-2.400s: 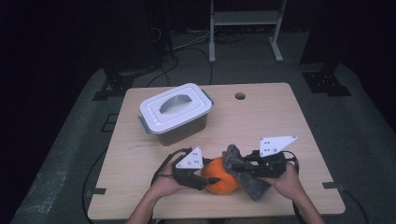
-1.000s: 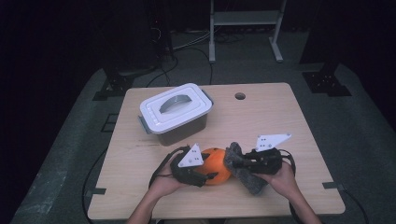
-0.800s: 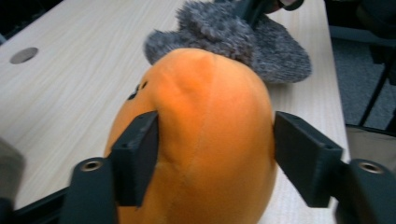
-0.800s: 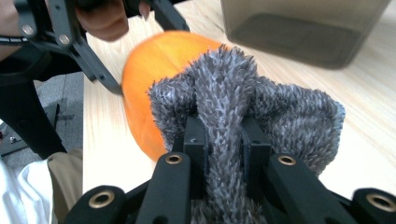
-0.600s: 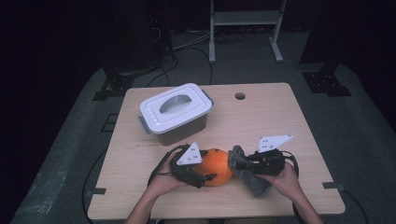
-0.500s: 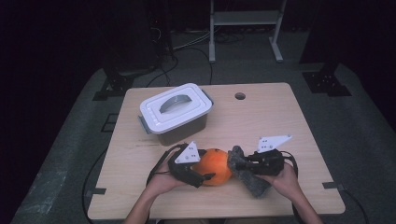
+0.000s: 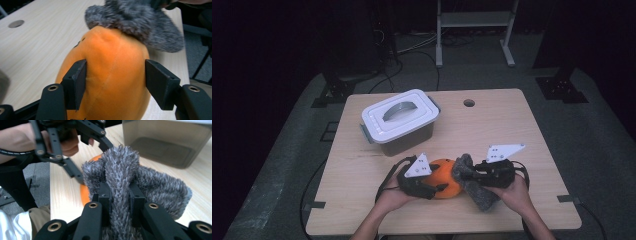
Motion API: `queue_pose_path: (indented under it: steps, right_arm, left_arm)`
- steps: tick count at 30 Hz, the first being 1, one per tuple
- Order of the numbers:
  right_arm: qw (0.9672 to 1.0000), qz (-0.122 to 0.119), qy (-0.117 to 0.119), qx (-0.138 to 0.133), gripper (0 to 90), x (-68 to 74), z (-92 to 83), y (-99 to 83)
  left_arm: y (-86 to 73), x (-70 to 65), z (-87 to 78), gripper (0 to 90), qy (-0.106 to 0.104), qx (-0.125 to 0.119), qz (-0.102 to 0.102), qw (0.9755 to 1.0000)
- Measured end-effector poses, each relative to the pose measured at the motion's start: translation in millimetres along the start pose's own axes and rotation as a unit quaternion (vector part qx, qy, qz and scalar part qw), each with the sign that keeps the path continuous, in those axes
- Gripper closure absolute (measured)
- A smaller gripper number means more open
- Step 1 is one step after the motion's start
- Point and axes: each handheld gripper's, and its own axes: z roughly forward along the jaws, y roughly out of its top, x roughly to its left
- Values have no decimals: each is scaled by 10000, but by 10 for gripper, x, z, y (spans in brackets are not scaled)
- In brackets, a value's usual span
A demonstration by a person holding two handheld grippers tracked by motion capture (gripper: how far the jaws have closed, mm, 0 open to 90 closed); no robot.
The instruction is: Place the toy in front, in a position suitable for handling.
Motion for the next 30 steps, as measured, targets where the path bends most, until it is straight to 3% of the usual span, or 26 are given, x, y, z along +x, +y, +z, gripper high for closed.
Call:
queue_pose_path:
  steps: [6, 9, 13, 16, 19, 22, 24, 27, 30]
  right_arm:
    - [9995, 206, -210, 131, 760, -89, -74, -104]
    - [9993, 299, -146, 163, 760, -123, -103, -169]
    - [9990, 366, -110, 242, 760, -137, -145, -220]
    - [9986, 484, -130, 143, 759, -150, -201, -247]
    - [9985, 488, -144, 189, 759, -160, -191, -237]
    - [9982, 518, -187, 256, 759, -183, -165, -251]
    - [9983, 520, -132, 229, 758, -193, -167, -282]
    - [9986, 483, -29, 230, 758, -182, -164, -292]
    - [9988, 437, -6, 224, 757, -169, -158, -282]
  left_arm:
    - [25, -70, 43, 373, -484, 4, 140, 9987]
    - [43, -46, 21, 345, -434, -58, 146, 9989]
    - [10, 19, 17, 301, -143, 9, 66, 9999]
    - [-30, 32, 52, 329, -340, 32, -52, 9994]
    - [-20, -24, 68, 341, -571, 147, 109, 9982]
    - [-23, -29, 53, 356, -922, 141, 111, 9956]
    - [-17, 2, 29, 351, -904, 75, 78, 9958]
    - [-11, 54, 17, 296, -514, -72, -62, 9986]
    - [-45, 75, 64, 271, -571, -3, -186, 9982]
